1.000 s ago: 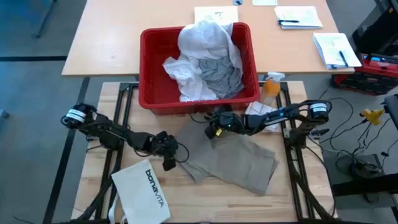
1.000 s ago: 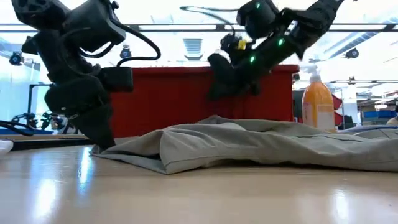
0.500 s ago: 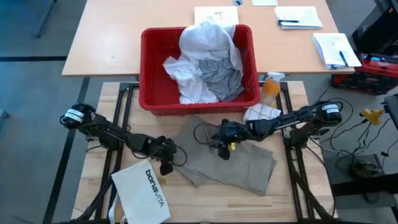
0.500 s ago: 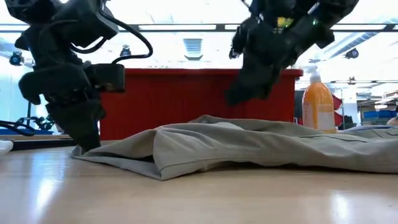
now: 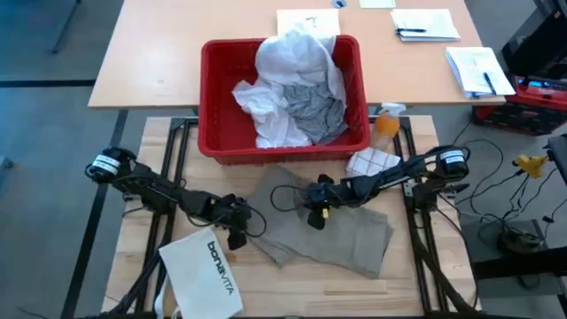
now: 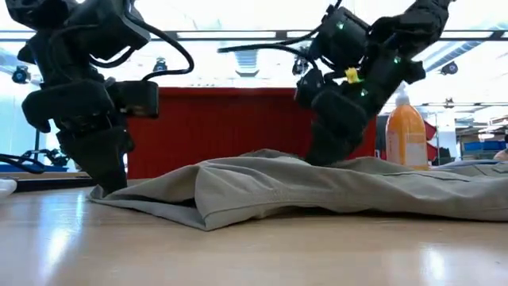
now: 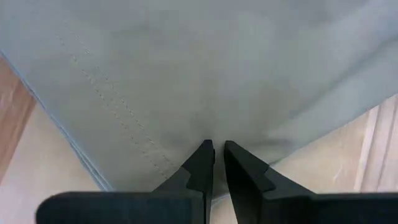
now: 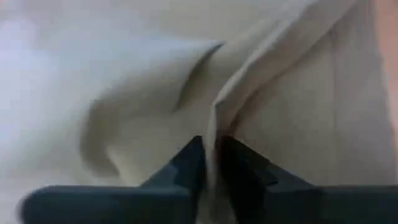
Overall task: Fold laundry
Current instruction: Fold the brown shorts
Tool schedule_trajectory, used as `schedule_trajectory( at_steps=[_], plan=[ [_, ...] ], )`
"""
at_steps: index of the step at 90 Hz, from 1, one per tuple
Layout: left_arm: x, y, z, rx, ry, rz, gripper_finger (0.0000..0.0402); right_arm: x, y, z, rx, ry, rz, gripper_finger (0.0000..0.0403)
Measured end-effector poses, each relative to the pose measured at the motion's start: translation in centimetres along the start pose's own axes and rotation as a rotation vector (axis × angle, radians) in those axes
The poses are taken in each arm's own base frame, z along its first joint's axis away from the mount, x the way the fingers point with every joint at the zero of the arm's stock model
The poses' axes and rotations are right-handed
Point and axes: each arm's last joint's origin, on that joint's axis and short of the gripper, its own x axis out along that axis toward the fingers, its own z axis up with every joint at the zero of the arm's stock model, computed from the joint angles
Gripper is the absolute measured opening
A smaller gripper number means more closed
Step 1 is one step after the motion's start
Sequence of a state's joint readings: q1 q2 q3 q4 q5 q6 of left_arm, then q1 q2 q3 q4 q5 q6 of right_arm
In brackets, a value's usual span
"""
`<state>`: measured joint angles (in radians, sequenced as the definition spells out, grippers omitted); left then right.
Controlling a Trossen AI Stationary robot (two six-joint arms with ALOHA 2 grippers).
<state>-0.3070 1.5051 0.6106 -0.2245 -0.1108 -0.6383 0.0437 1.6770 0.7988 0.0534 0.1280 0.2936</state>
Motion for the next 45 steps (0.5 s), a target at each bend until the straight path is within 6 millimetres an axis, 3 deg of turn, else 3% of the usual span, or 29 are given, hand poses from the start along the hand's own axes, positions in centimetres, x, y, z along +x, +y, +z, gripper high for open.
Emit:
schedule_trajectory(
  at_steps=[9,45],
  plan=[
    [0.0,0.0,0.0,0.001,0.0,0.0,0.0025,-0.8,0.0,1.4,0.0,-0.097,-0.039,0.0011],
    [0.0,0.0,0.0,0.001,0.003,-0.004,0.0025,-0.3,-4.0,1.5,0.055,-0.043,-0.177,0.0001]
  ],
)
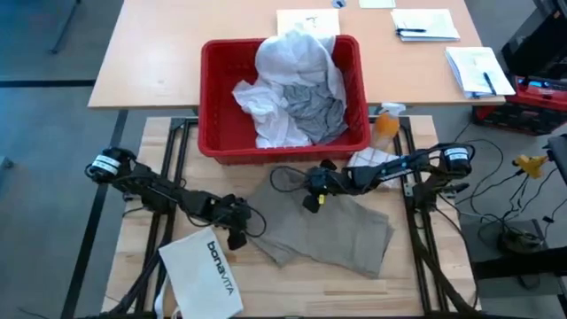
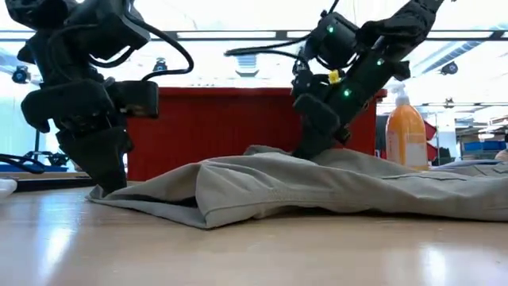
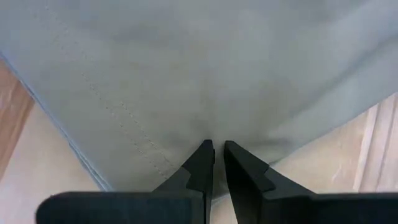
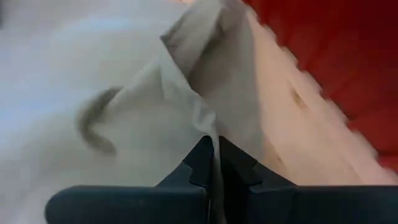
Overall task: Fold laundry
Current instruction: Fold the brown shorts
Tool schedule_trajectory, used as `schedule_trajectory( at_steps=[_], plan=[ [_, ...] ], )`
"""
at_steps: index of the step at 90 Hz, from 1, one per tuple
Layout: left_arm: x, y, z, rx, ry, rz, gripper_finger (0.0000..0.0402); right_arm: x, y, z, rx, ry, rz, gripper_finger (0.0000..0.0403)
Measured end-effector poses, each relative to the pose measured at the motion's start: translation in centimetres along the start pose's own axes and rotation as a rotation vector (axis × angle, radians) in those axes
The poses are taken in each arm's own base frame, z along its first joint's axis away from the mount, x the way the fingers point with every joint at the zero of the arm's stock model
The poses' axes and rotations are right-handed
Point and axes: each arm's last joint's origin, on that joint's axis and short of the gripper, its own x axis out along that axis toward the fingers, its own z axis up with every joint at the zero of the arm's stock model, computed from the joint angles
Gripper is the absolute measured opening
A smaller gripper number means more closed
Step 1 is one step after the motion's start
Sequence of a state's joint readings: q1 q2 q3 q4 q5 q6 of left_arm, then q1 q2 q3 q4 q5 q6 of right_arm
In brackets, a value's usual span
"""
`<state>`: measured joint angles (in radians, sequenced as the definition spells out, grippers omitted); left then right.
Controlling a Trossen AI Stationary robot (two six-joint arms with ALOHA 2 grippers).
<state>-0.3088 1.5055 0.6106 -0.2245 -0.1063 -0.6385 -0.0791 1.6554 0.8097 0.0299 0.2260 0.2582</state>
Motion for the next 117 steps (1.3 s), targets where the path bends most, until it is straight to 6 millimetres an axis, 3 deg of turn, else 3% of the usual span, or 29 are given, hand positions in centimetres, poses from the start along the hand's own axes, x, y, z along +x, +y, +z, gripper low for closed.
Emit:
schedule_trajectory(
  at_steps=[32,48,58,71,82,87,96,106,117],
  plan=[
    [0.0,-0.1,0.0,-0.028,0.009,-0.013,0.0025,0.4,-1.5,-1.2,0.064,0.111,-0.036,0.0],
    [0.0,-0.1,-0.1,-0.026,0.009,-0.013,0.0025,-0.3,-1.8,-0.9,0.125,0.103,-0.1,0.0006],
    [0.0,-0.1,-0.1,-0.024,0.009,-0.013,0.0025,-1.4,-1.2,0.2,0.099,0.03,0.002,0.0036],
    [0.0,-0.1,-0.1,-0.023,0.01,-0.014,0.0025,-3.0,-0.5,1.3,0.067,-0.053,0.081,0.0104],
    [0.0,-0.1,-0.1,-0.023,0.01,-0.014,0.0025,-3.2,-0.5,1.9,0.063,-0.116,0.09,0.0148],
    [0.0,-0.1,-0.1,-0.023,0.01,-0.014,0.0025,-3.0,0.2,2.6,0.006,-0.211,0.184,0.0155],
    [0.0,-0.1,-0.1,-0.023,0.01,-0.013,0.0025,-2.0,1.7,2.9,-0.15,-0.301,0.341,0.0143],
    [0.0,-0.1,-0.1,-0.025,0.01,-0.013,0.0025,0.8,1.6,1.2,-0.175,-0.218,0.272,0.0106],
    [0.0,-0.1,-0.1,-0.026,0.009,-0.013,0.0025,2.5,1.4,0.9,-0.146,-0.25,0.207,0.0053]
  ],
)
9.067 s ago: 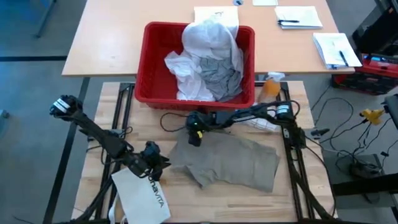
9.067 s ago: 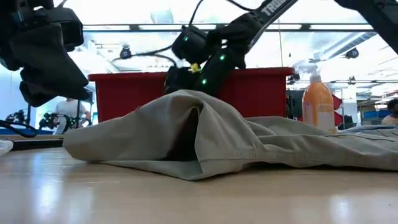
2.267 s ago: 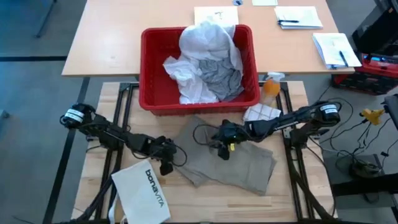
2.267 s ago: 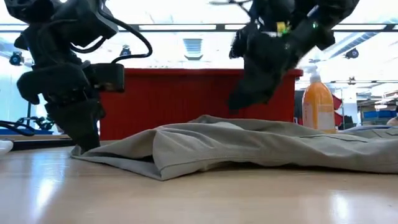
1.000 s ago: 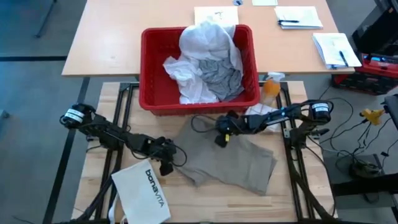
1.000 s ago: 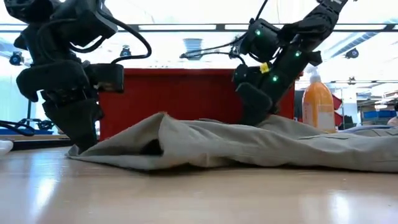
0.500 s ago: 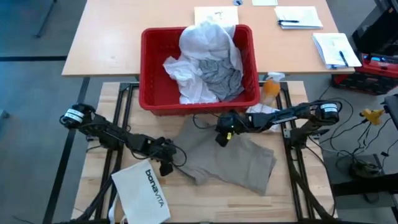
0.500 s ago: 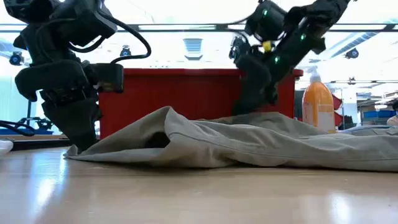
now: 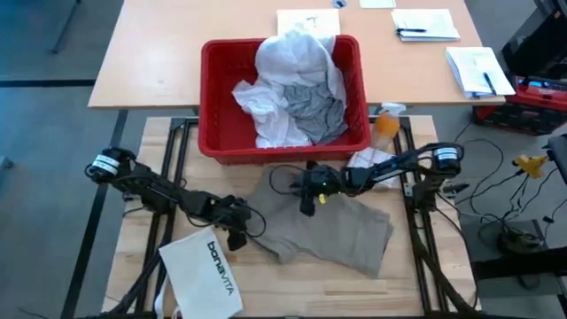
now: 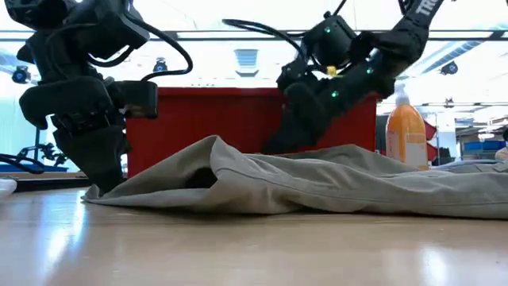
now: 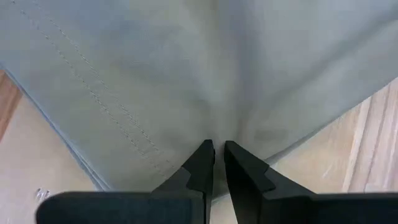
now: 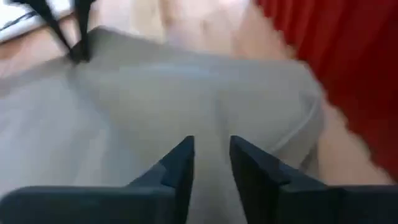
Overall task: Fold laundry
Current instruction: Fold the brown shorts
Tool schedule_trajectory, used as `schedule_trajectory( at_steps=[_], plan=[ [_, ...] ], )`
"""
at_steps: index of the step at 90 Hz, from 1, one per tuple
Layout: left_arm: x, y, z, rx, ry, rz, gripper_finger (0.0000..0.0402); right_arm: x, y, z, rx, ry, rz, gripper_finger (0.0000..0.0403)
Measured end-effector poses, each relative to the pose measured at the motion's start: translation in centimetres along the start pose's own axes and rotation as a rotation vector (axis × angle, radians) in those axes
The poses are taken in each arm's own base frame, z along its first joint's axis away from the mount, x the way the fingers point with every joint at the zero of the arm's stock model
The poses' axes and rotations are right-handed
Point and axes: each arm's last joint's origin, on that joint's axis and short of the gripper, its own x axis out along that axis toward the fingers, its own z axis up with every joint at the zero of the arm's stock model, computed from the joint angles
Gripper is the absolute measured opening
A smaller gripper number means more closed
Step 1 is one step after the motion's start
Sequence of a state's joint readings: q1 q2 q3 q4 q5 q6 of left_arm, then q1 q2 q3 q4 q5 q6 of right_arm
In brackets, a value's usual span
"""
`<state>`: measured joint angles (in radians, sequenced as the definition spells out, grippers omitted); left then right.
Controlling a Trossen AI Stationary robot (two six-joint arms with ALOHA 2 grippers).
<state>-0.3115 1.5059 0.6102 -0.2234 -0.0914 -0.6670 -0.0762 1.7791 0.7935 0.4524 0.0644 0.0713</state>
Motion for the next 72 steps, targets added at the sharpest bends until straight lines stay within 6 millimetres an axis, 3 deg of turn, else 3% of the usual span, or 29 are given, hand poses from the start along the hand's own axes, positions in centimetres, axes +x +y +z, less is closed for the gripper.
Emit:
schedule_trajectory(
  at_steps=[12,35,44,61,72],
  plan=[
    [0.0,0.0,0.0,0.0,0.0,0.0,0.0025,0.8,-1.0,-1.0,0.055,0.027,-0.052,0.0006],
    [0.0,0.0,0.0,-0.001,0.001,-0.002,0.0025,0.0,-1.8,-0.3,0.054,-0.005,-0.192,0.0004],
    [0.0,0.0,0.0,-0.001,0.001,-0.002,0.0025,-0.4,-2.3,-1.0,0.105,0.064,-0.314,0.0002],
    [0.0,0.0,0.0,-0.002,0.002,-0.003,0.0025,-2.8,-1.8,-0.6,0.124,-0.019,-0.419,0.0],
    [0.0,0.0,0.0,0.001,0.001,-0.004,0.0025,-5.1,-1.4,-2.2,0.156,-0.018,-0.415,0.0]
  ],
)
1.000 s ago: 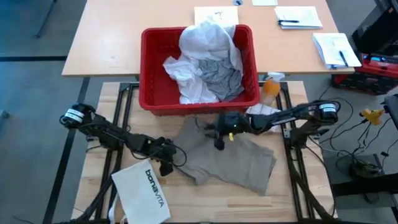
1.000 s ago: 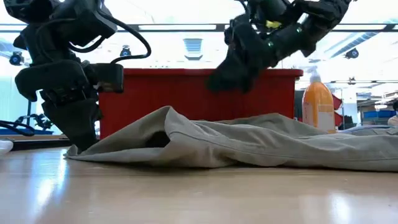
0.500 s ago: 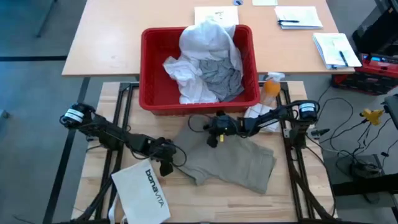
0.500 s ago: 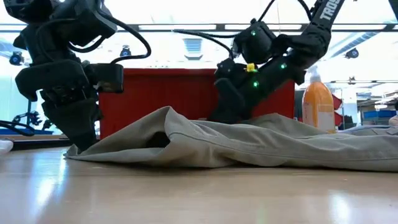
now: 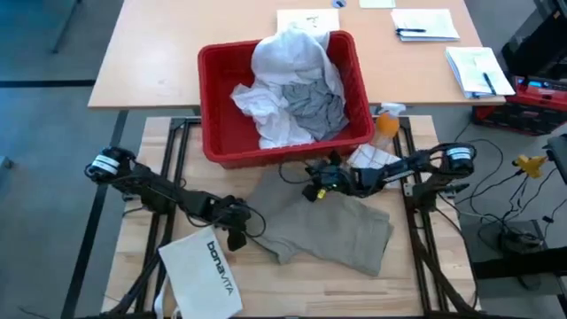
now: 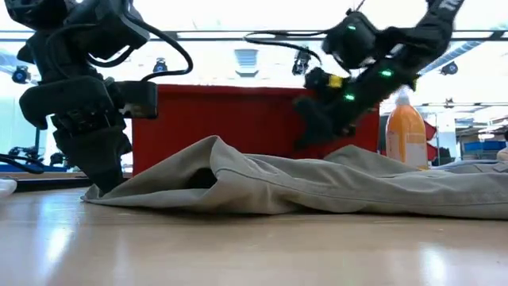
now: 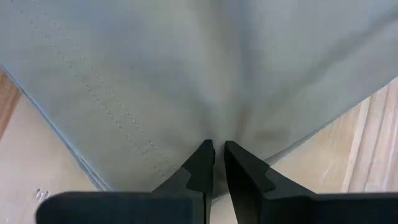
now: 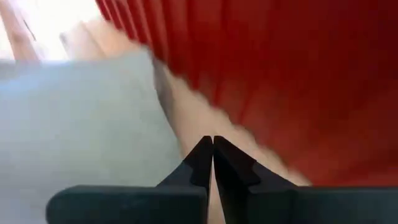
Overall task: Fold laundry
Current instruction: Fold the brown shorts
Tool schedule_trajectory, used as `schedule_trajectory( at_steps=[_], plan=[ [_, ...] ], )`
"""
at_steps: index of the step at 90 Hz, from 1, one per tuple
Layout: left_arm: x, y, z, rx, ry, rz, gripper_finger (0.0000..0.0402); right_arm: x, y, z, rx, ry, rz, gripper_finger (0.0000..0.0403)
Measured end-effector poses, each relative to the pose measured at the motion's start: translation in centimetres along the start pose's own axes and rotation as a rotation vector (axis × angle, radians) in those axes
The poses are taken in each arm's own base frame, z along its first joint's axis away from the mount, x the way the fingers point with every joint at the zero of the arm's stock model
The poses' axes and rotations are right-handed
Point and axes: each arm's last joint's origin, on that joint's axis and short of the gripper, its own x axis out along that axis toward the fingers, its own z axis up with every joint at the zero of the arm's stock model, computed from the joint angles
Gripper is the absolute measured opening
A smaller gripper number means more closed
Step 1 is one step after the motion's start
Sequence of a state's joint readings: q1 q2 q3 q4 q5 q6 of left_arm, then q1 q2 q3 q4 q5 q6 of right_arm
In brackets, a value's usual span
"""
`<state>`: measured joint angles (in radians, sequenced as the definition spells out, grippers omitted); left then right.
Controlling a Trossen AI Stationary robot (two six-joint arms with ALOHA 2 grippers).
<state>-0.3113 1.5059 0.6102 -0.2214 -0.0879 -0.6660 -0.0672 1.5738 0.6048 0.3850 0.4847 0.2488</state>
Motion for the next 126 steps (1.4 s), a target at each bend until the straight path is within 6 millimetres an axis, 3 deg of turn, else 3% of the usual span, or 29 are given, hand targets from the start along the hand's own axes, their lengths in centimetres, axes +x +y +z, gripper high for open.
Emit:
schedule_trajectory(
  at_steps=[14,30,50,58,67,84,104,116,126],
  plan=[
    [0.0,0.0,0.0,0.001,-0.001,-0.001,0.0025,-2.5,-0.9,-2.5,0.052,-0.034,0.202,0.0],
    [-0.3,0.0,0.0,-0.004,0.002,-0.002,0.0025,-3.8,-1.4,-5.4,0.069,0.033,0.28,0.0],
    [-1.2,0.2,-0.3,0.007,0.042,-0.019,0.0025,-4.5,-2.3,-8.0,0.127,0.082,0.152,0.0],
    [-1.5,0.4,-0.5,0.005,0.063,-0.003,0.0025,-4.6,-2.3,-7.7,0.145,0.064,0.133,0.0],
    [-1.7,0.4,-0.6,-0.008,0.064,-0.007,0.0025,-5.2,-1.5,-6.0,0.178,-0.001,0.201,0.0],
    [-3.3,-0.2,0.4,-0.032,0.003,-0.066,0.0025,-8.8,1.0,-3.7,0.2,-0.102,0.391,0.0],
    [-6.9,-0.9,2.7,0.055,-0.208,-0.088,0.0025,-13.2,2.6,-5.8,0.138,0.203,0.325,0.0],
    [-6.3,1.0,3.8,0.066,-0.198,-0.047,0.001,-16.0,2.6,-5.8,0.132,0.378,0.245,0.0],
    [-5.5,2.4,4.8,0.081,-0.168,-0.041,0.0004,-18.6,2.5,-4.3,0.127,0.47,0.216,0.0]
  ],
)
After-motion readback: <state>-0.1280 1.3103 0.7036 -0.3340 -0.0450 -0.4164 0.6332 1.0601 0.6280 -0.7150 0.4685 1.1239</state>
